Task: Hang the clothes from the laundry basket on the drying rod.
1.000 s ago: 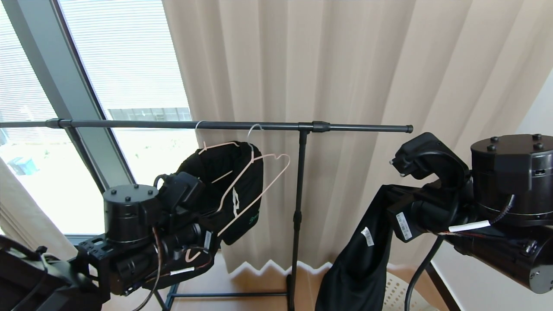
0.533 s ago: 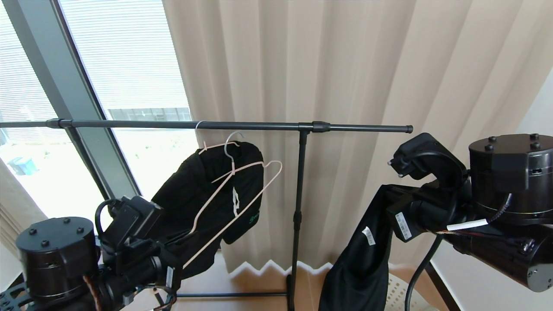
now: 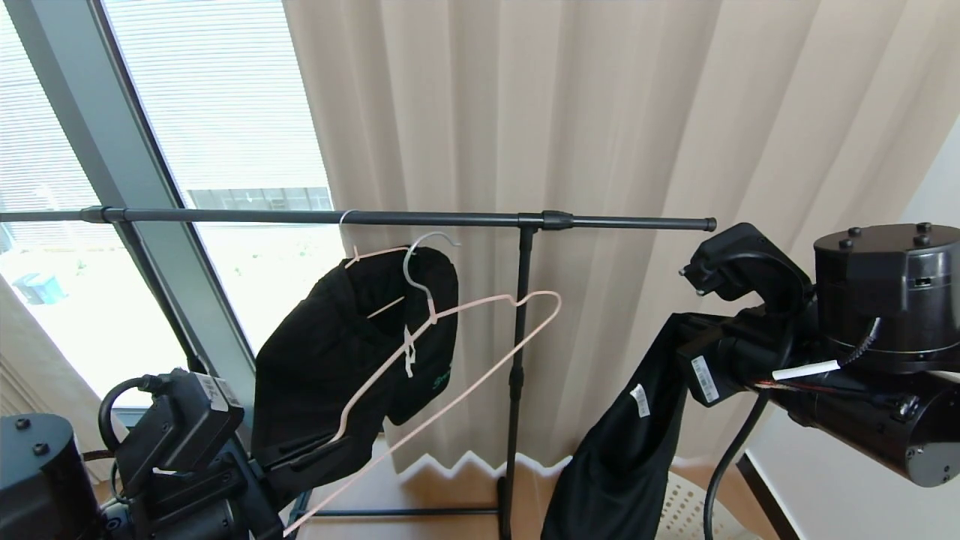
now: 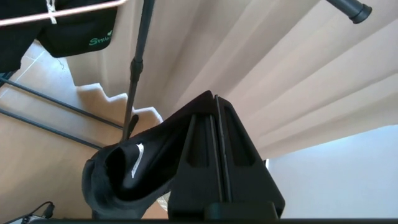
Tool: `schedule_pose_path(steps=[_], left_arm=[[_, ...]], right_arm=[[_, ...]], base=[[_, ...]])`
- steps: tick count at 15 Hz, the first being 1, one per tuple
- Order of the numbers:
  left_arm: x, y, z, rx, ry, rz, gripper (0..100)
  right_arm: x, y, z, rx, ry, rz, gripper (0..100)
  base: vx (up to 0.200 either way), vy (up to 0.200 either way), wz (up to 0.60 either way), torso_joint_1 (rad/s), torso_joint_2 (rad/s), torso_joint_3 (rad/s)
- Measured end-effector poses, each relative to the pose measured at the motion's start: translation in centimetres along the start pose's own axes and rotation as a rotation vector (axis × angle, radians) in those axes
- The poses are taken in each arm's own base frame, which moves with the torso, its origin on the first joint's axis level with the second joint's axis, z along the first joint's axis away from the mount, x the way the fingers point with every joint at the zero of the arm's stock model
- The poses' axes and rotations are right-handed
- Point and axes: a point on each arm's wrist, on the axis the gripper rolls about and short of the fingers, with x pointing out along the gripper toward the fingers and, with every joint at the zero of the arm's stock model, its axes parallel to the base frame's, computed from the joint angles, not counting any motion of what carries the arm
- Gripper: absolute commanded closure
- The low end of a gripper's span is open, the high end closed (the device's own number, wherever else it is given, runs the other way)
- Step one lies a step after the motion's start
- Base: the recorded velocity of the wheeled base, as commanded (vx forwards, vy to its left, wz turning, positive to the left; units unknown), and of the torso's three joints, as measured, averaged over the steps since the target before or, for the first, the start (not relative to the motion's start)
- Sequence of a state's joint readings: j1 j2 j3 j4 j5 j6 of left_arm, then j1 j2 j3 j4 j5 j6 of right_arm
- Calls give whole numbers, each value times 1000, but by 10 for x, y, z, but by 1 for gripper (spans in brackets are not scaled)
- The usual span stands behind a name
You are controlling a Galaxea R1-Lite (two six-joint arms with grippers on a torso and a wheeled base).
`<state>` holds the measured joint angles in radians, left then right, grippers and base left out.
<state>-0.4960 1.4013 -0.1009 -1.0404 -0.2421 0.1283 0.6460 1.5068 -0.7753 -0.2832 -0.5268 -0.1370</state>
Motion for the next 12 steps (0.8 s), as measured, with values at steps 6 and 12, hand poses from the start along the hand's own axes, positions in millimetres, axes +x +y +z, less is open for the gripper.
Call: schedule_pose_path(steps=[6, 12], left_arm=[[26, -5, 14, 26, -56, -147, 100], [47, -7, -19, 30, -77, -219, 100]], right_arm=[[18, -31, 1, -18, 26, -147, 100], [34, -44, 5, -28, 24, -213, 100]], base=[[0, 0, 0, 0, 0, 0], [0, 0, 0, 0, 0, 0]])
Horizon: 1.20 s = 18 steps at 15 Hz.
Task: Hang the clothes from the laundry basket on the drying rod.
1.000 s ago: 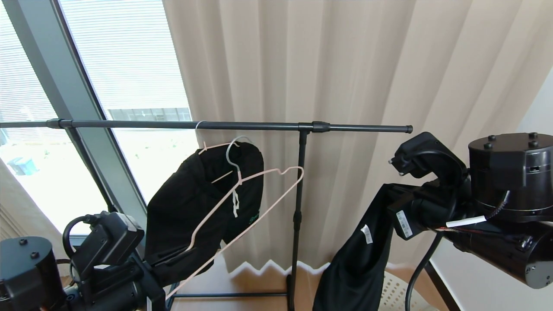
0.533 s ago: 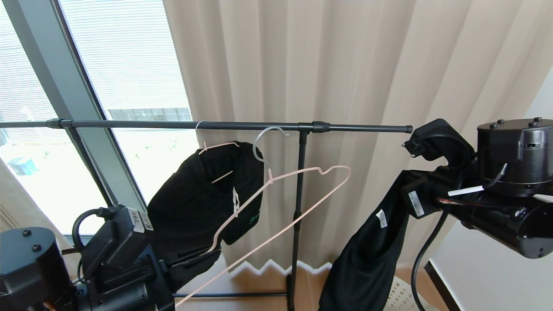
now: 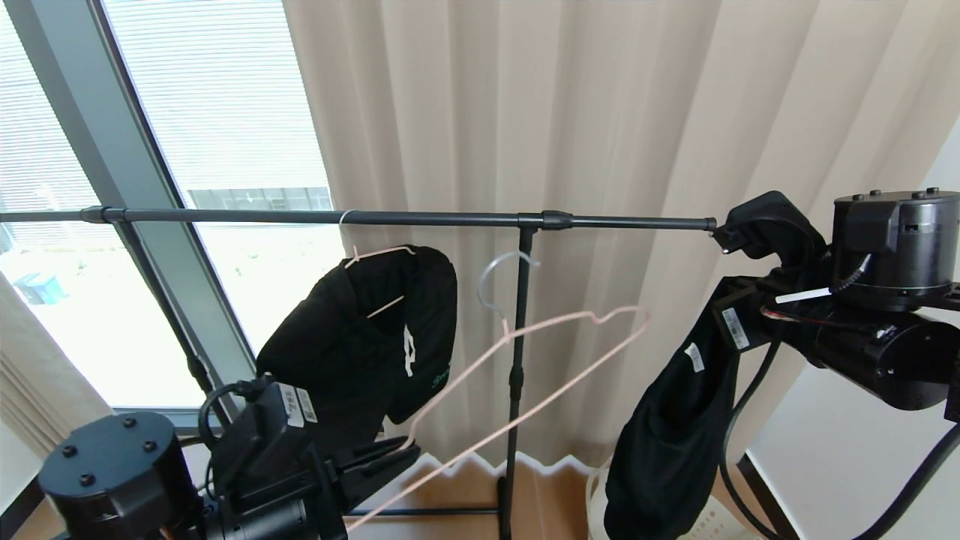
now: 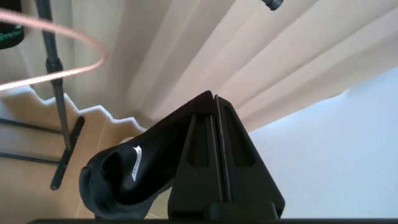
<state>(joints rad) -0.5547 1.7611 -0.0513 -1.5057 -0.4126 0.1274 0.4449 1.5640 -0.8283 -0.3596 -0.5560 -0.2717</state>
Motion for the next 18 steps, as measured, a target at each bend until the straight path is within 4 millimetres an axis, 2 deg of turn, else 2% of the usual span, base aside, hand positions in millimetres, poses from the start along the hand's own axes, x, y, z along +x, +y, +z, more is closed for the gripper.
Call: schedule_pose_path(steps=[3, 6, 11, 18], left_arm=[[9, -5, -25, -45, 96, -51, 100], [12, -8, -32, -59, 130, -69, 100], [12, -12, -30, -53, 126, -91, 100], [7, -14, -19, -58, 73, -86, 100]], right_arm=[[10, 1, -2, -6, 3, -16, 100], [20, 4, -5, -5, 11, -26, 100], [26, 14, -10, -20, 24, -8, 100], [17, 33, -16, -61, 26, 54, 100]], base=[[0, 0, 0, 0, 0, 0], [0, 0, 0, 0, 0, 0], [0, 0, 0, 0, 0, 0], [0, 0, 0, 0, 0, 0]])
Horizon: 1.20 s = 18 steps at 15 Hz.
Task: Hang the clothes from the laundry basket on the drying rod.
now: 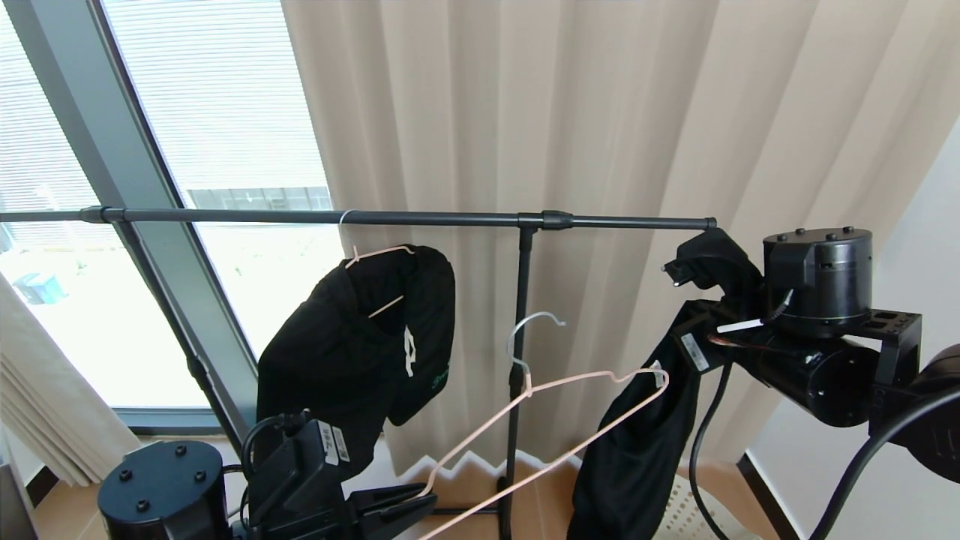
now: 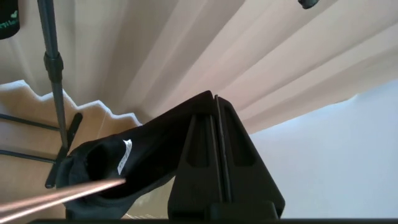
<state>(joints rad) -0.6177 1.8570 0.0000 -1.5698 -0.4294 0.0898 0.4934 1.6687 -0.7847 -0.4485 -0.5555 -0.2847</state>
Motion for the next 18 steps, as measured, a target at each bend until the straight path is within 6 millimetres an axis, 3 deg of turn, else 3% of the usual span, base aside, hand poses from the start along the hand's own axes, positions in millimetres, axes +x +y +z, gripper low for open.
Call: schedule_pose_path(steps=[18], left_arm=[[-4, -1, 8, -43, -40, 34, 100]], right_arm=[[-37, 40, -6, -90, -53, 157, 100]], base=[[0, 0, 0, 0, 0, 0]])
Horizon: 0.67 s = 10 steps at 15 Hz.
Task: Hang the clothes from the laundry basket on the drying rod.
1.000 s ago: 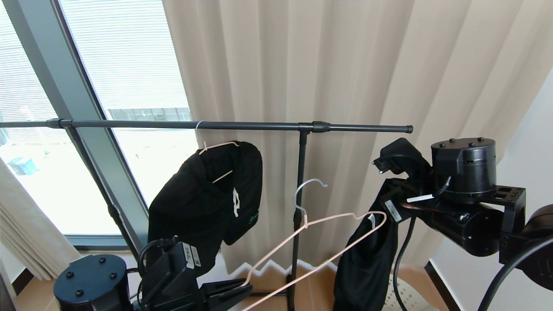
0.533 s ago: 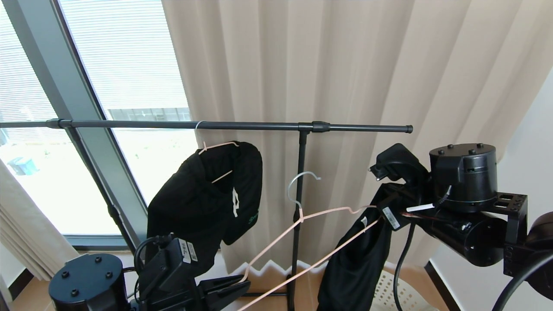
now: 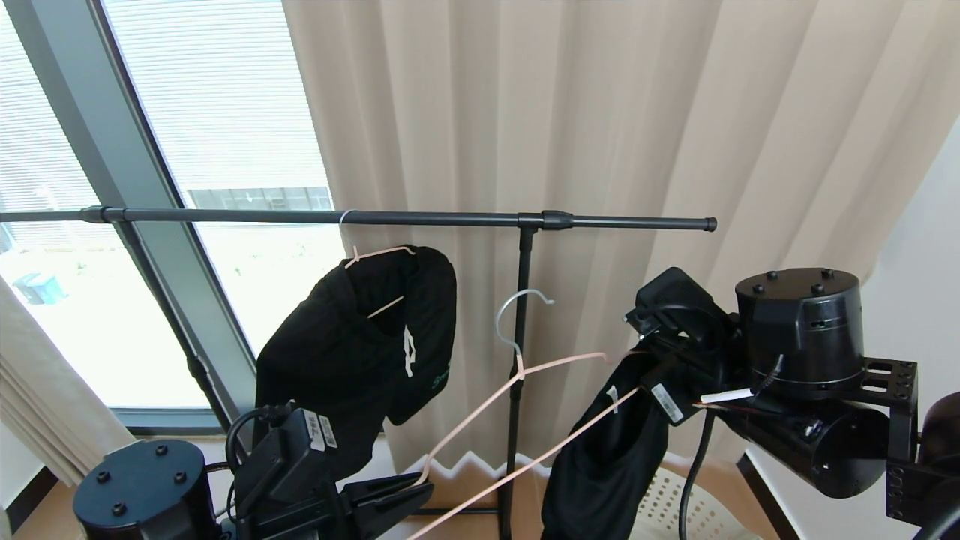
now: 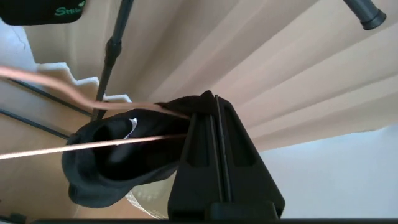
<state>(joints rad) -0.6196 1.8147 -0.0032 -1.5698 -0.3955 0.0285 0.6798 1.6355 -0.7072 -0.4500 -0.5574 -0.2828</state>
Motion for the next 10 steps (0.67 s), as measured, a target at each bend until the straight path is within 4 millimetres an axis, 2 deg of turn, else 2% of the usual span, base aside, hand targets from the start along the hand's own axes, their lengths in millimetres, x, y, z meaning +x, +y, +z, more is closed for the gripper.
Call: schedule_pose_path(steps=[10], left_arm=[[-2, -2, 2, 6, -12, -3, 100]], right_arm=[[-24, 23, 11, 33, -79, 100, 100]], base=[[0, 0, 0, 0, 0, 0]])
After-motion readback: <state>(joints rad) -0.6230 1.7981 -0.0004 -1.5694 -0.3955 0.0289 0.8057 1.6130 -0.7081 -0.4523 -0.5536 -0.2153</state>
